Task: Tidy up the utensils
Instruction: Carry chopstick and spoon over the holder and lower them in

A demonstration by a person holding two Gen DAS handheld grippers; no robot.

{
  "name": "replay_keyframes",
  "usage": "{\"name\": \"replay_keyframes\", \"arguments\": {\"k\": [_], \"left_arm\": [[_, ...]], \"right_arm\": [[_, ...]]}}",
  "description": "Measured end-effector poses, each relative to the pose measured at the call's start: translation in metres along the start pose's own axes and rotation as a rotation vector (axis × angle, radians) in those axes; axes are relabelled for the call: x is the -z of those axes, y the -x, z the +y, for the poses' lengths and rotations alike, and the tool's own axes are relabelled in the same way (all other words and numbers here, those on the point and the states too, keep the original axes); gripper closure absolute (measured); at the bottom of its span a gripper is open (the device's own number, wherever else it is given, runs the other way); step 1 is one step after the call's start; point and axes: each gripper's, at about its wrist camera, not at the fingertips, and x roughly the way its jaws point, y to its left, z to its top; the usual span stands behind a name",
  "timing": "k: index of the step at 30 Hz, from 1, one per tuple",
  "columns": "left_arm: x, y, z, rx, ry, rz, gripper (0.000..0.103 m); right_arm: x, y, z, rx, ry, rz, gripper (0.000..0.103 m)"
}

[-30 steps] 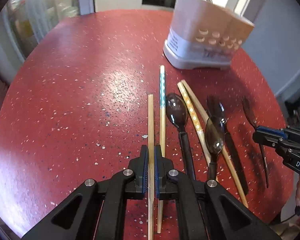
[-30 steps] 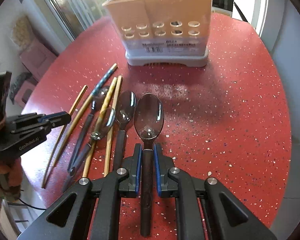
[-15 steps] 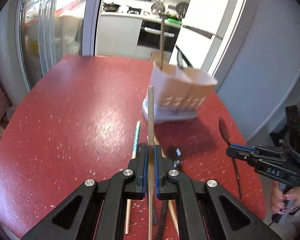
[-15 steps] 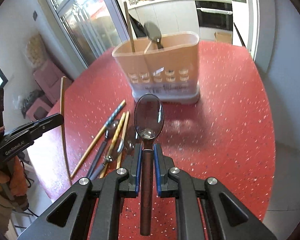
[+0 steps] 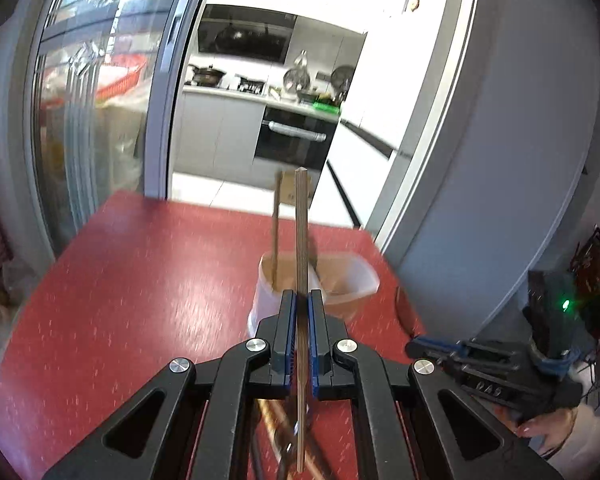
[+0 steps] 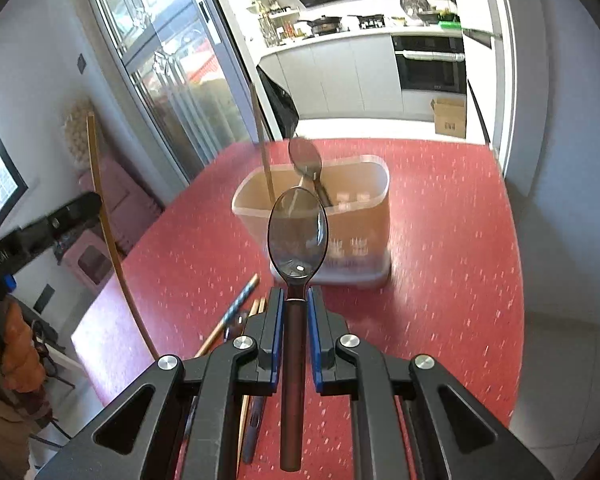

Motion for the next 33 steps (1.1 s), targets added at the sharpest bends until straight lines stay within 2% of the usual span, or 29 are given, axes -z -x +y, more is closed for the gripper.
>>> {"name": "replay_keyframes", "arguments": {"k": [10,19,26,33], "left_arm": [[-0.072,-0.040,-0.012,0.015,-0.044,-0.082,0.069],[-0.109,-0.090,-0.006,-0.032,-0.032,-0.125,0.069],[-0.106,-0.125,-0.007,-0.065,-0.042,-0.136,0.069],[-0.084,-0.151,0.001,-0.079,-0.012,-0.113,0.069]], "right_arm": [[-0.069,-0.018,-0.007,-0.009,0.032,-0.060,0.090],[-0.124,-0.050,-0.014,-0.015,0.053,-0.118,0.090],[-0.141,-0.082,-0.017,-0.004,0.105,-0.172,0.090],[-0.129,-0.110,-0.018,0.042,0.197,-0.223,0.090]]}}
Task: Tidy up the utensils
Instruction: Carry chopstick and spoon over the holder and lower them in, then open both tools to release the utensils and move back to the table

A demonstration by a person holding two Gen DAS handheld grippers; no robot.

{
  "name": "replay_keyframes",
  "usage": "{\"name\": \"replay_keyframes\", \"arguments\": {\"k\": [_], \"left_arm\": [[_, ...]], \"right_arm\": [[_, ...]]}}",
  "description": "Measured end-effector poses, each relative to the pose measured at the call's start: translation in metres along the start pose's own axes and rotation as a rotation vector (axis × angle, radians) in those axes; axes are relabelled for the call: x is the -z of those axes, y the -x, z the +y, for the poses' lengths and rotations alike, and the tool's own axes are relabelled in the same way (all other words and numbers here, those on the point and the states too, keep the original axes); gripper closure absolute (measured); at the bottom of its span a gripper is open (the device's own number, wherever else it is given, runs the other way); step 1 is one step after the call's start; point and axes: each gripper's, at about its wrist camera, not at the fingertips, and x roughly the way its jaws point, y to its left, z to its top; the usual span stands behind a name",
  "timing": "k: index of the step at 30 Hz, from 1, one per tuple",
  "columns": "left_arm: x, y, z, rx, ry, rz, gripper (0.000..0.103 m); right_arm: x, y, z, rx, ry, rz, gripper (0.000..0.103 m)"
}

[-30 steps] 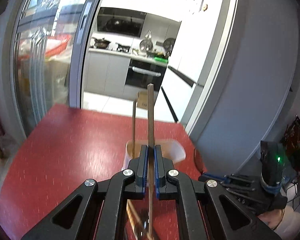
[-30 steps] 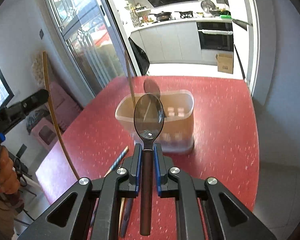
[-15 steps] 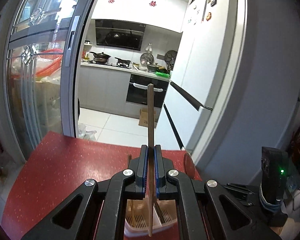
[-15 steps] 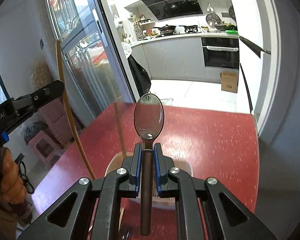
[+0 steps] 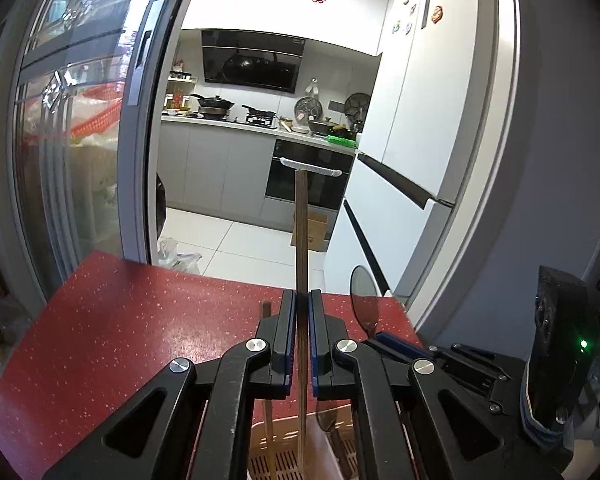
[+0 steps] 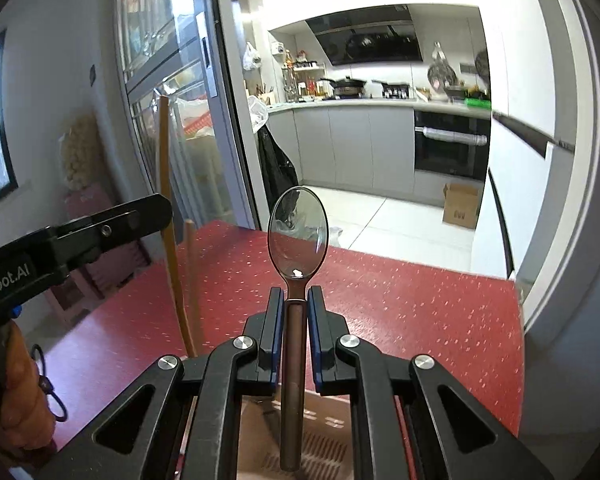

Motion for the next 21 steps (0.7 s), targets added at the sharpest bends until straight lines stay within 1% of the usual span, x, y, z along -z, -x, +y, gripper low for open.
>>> {"name": "replay_keyframes", "arguments": {"k": [2,7,12,18,21], "left_arm": [[0.010,-0.004,0.003,-0.008,0.007,-0.004,0.069],[0.030,-0.007,0.006,-0.036,0.005,0.001,0.069],[0.048,-0.004,0.009,-0.065,-0.009,0.018,0.069],[0.067,0.001,0.006,-0.095,-0.049,0.047,0.069],[0.070,0.005,0.006,-0.110,-0.055,0.050,0.069]], "right_arm": [[0.006,-0.004,0.003,0.012,0.030,-0.006,0.090],[0.024,-0.016,0.012,0.027,0.090,0.013,0.090],[0.042,-0.011,0.026,0.043,0.157,-0.002,0.090],[0.056,-0.007,0.033,0.037,0.180,0.019,0.090],[0.059,-0.005,0.031,0.036,0.169,0.040,0.090]]}}
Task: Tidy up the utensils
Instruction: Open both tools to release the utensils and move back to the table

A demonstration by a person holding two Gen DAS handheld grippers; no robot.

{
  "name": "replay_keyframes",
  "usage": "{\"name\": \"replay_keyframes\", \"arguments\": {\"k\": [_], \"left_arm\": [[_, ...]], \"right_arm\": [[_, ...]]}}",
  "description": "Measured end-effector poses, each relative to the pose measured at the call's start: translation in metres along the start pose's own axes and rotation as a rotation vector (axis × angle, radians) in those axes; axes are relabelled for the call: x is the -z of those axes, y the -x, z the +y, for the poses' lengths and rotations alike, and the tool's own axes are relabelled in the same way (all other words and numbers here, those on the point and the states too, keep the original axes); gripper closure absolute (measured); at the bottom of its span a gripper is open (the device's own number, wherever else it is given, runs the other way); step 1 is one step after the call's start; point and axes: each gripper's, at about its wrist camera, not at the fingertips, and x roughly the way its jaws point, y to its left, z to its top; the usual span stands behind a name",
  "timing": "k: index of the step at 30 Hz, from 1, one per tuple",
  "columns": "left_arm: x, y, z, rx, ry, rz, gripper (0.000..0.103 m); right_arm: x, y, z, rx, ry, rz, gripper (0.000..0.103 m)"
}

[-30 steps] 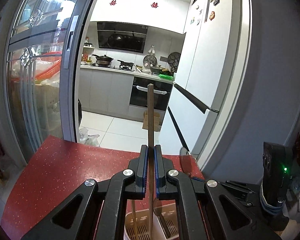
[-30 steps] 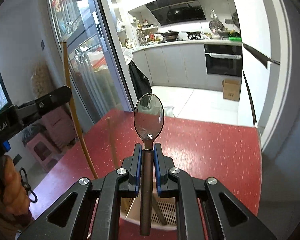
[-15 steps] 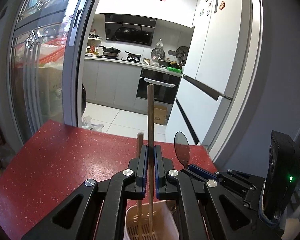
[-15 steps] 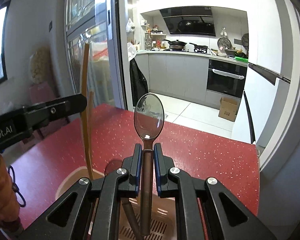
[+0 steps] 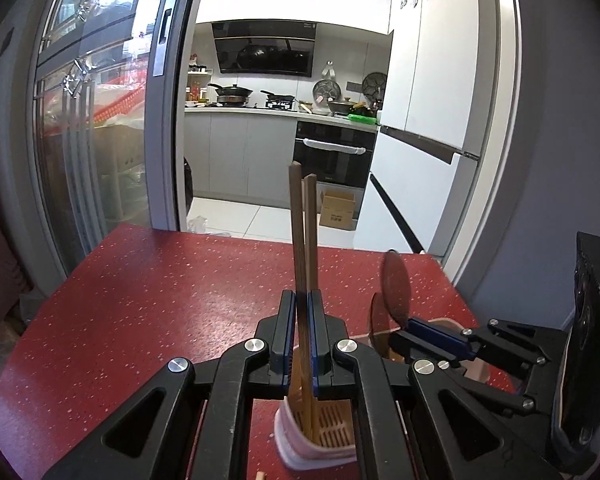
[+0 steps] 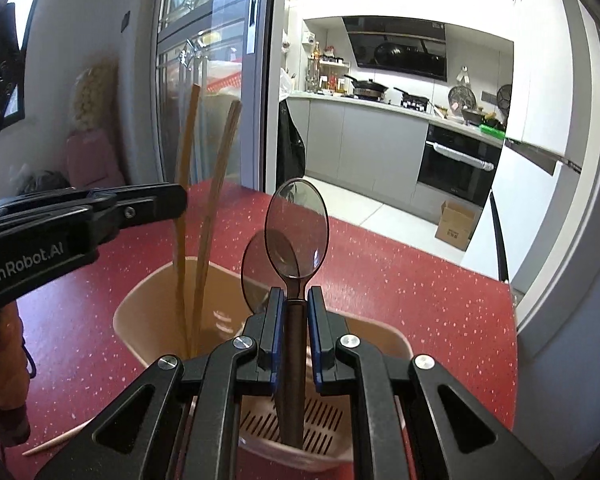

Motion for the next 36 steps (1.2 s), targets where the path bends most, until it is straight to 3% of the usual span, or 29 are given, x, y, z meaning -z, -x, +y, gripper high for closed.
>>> {"name": "replay_keyframes", "arguments": {"k": [5,7,9,16,18,22,24,25,28,36], "left_arm": [[0.004,0.008,0.001,-0.015,0.000,0.014,0.069],[0.005,0.012,0.001,-0.023,-0.001,0.018,0.069],[0.005,0.017,0.001,-0.027,0.000,0.025,0.069],[0.015,0.045,0.009,-0.070,0.009,0.066,0.068],[0.023,0.055,0.016,-0.086,0.030,0.089,0.068],[0.044,0.078,0.029,-0.094,0.059,0.115,0.068],[0.058,0.088,0.036,-0.104,0.078,0.135,0.040],[0.066,0.094,0.041,-0.113,0.095,0.144,0.000],[0.087,0.114,0.050,-0.128,0.116,0.126,0.000],[0.131,0.124,0.060,-0.154,0.068,0.227,0.000]], "right_arm": [[0.001,0.004,-0.005,-0.015,-0.033,0.034,0.088],[0.001,0.007,-0.006,-0.018,-0.046,0.039,0.085],[-0.001,0.013,-0.009,-0.022,-0.065,0.039,0.074],[-0.003,0.048,-0.013,-0.044,-0.156,0.030,0.067],[0.000,0.058,-0.011,-0.052,-0.168,0.038,0.059],[0.016,0.077,-0.002,-0.072,-0.181,0.080,0.055],[0.028,0.086,0.004,-0.073,-0.190,0.111,0.053],[0.035,0.090,0.007,-0.073,-0.200,0.127,0.052],[0.055,0.097,0.012,-0.081,-0.232,0.173,0.050],[0.110,0.102,0.029,-0.071,-0.324,0.330,0.043]]}}
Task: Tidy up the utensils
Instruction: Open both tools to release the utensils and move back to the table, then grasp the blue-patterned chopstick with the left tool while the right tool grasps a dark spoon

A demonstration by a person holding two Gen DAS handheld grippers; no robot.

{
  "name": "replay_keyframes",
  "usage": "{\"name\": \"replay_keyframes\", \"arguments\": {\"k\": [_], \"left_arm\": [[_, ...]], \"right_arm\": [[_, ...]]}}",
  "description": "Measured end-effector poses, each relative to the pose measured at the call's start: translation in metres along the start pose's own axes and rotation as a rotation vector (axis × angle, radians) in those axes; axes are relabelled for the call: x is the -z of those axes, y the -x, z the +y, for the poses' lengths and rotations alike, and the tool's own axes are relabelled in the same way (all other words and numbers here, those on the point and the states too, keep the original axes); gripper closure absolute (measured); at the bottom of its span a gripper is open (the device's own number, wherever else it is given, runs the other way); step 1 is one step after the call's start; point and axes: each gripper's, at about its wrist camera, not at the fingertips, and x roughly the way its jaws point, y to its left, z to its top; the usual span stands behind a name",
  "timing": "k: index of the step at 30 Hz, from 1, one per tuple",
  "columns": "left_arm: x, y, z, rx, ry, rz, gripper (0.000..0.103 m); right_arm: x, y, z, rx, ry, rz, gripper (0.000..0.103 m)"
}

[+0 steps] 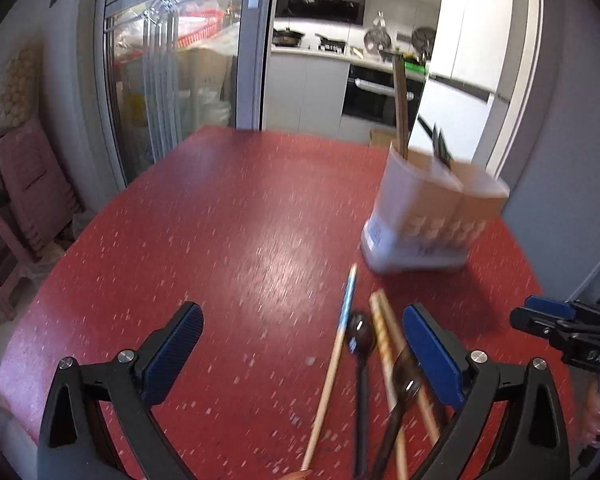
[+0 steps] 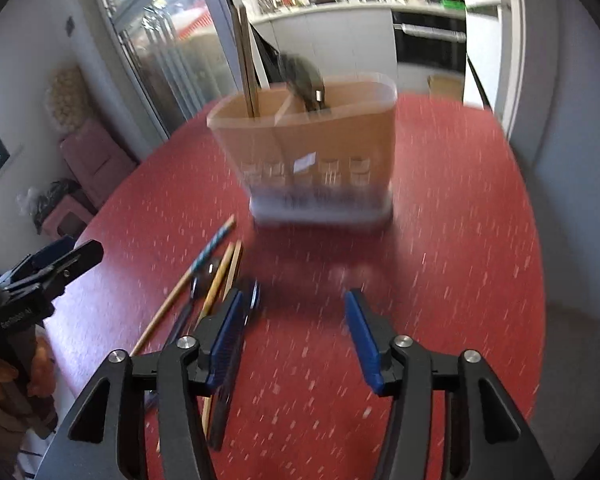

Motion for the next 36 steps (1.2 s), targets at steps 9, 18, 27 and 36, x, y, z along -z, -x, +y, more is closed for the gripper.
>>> {"name": "replay_keyframes", "arguments": {"k": [9,18,27,36], "left_arm": [[0.039,-0.034,0.016,-0.018,-0.042,0.173,0.000],[0.041,-0.057,0.016,0.003,-0.147,0.233,0.000],[0.039,-0.075,0.010,0.011,-0.186,0.272,0.000],[0.033,-0.093,0.003,0.008,-0.226,0.292,0.000]], "right_arm": [[0.041,-0.025,0.021,0.015,-0.036,0.133,0.039],[0.047,-0.051,0.038,0.096,-0.017,0.231,0.040],[0.045,-0.065,0.050,0.159,-0.001,0.258,0.047],[0.033,-0.081,0.065,0.236,0.039,0.274,0.051]]}}
